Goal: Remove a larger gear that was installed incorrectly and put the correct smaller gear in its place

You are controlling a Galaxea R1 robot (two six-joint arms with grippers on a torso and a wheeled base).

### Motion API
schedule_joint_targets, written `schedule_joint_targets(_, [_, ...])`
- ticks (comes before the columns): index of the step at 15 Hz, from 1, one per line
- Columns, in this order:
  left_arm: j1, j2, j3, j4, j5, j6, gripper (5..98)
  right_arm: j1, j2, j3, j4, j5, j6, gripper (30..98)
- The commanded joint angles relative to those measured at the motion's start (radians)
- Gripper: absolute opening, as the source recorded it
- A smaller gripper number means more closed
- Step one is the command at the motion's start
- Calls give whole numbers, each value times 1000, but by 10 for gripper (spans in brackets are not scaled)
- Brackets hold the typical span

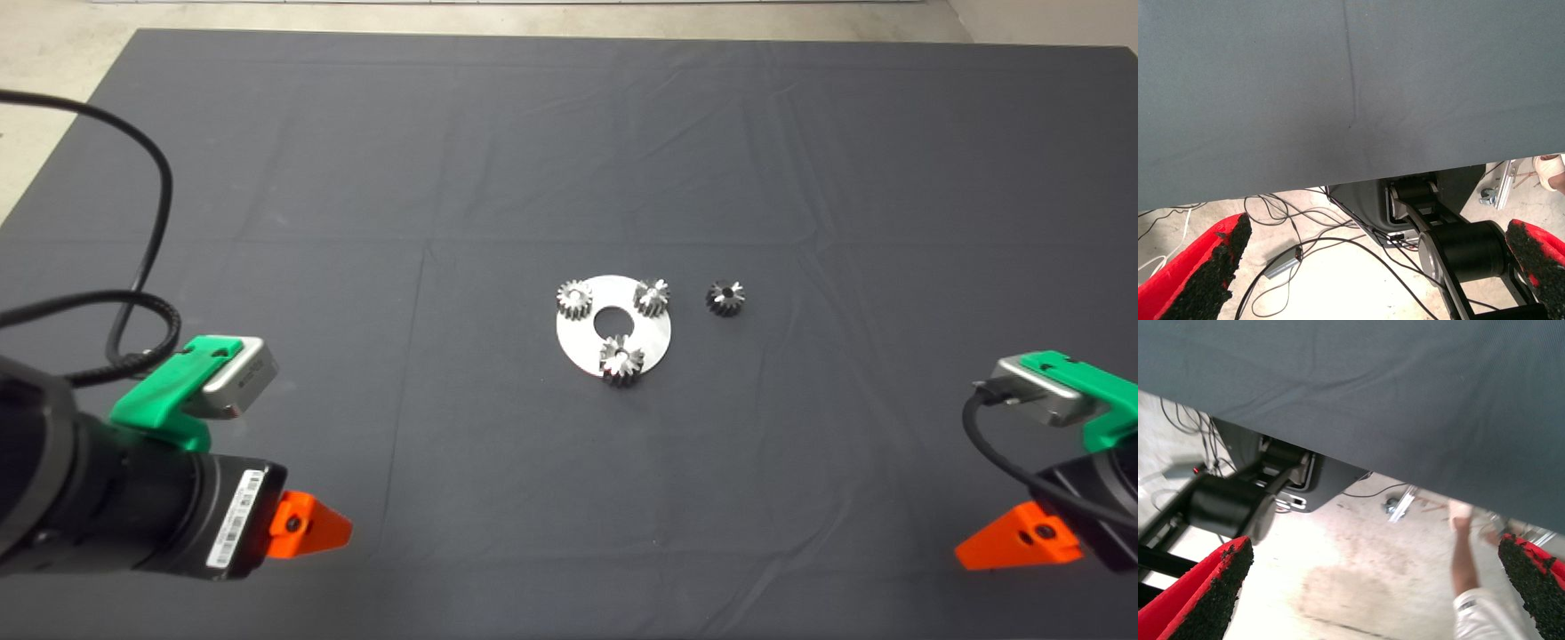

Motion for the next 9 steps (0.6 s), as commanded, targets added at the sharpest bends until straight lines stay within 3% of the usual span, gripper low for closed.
schedule_joint_targets(1, [-13, 3, 17, -16, 3, -5, 979, 18, 104, -76, -100, 1, -75, 969])
schedule_joint_targets(3, [-13, 3, 17, -16, 4, -5, 979, 1, 243, -168, -189, 1, -117, 969])
schedule_joint_targets(5, [-13, 2, 17, -16, 4, -5, 979, -27, 372, -205, -294, 1, -123, 969])
schedule_joint_targets(9, [-13, 0, 17, -15, 9, -15, 979, -128, 538, -386, -420, 1, -134, 969])
